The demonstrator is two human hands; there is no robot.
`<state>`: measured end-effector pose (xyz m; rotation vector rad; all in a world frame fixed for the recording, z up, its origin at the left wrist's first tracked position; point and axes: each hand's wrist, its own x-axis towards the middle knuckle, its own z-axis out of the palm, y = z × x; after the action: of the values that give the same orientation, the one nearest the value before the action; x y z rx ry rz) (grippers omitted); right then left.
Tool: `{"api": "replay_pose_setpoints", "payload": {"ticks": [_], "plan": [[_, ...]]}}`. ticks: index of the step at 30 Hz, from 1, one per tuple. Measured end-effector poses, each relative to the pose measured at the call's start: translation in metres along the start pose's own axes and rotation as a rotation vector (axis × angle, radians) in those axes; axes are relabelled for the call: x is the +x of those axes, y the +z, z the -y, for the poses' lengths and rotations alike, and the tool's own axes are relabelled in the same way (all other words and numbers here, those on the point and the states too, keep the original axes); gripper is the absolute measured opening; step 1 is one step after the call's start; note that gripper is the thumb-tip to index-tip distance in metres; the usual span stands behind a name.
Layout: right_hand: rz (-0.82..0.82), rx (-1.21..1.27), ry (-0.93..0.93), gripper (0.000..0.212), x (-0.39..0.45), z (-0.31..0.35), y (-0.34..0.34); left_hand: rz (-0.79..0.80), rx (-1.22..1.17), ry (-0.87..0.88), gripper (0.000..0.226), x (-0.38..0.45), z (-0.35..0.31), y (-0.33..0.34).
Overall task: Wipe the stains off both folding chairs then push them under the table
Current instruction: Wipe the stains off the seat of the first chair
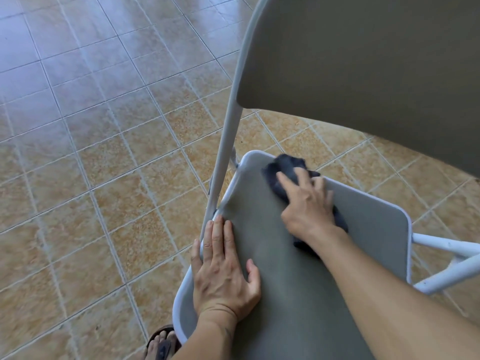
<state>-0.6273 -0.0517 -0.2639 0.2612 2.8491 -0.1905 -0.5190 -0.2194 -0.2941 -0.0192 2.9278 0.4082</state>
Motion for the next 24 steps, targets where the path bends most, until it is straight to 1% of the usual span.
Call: {"api": "replay_pose_setpoints", "payload": {"ticks": [2,4,6,8,12,15,18,21,24], "plan": [[0.025,-0.015,-0.155,0.080,0.000,0.030,0.009,0.000,0.005,0.002,0.085,0.001,0.000,0.001],[0.034,-0.012,-0.194,0.080,0.010,0.049,0.009,0.002,0.011,-0.002,0.085,0.001,0.000,0.001],[0.015,-0.024,-0.190,0.078,0.024,0.046,0.006,0.007,0.014,-0.005,0.085,0.001,-0.001,0.001],[0.005,-0.038,-0.154,0.077,0.035,0.033,0.003,0.001,0.016,0.000,0.085,0.001,-0.001,0.001],[0.017,0.039,0.010,0.082,0.042,0.016,0.001,0.001,0.014,-0.002,0.086,0.000,-0.001,0.001],[-0.001,0.080,0.041,0.082,0.027,0.013,0.004,0.008,0.008,-0.009,0.086,0.000,-0.001,0.000],[-0.042,0.090,0.073,0.075,-0.008,0.033,0.011,-0.003,0.016,-0.001,0.086,0.000,0.000,0.001],[-0.031,0.083,-0.057,0.074,-0.043,0.049,0.022,-0.012,0.028,0.009,0.085,0.000,0.002,0.004],[0.006,0.108,-0.195,0.077,-0.055,0.023,0.023,-0.021,0.039,0.003,0.086,0.000,0.001,0.004]]}}
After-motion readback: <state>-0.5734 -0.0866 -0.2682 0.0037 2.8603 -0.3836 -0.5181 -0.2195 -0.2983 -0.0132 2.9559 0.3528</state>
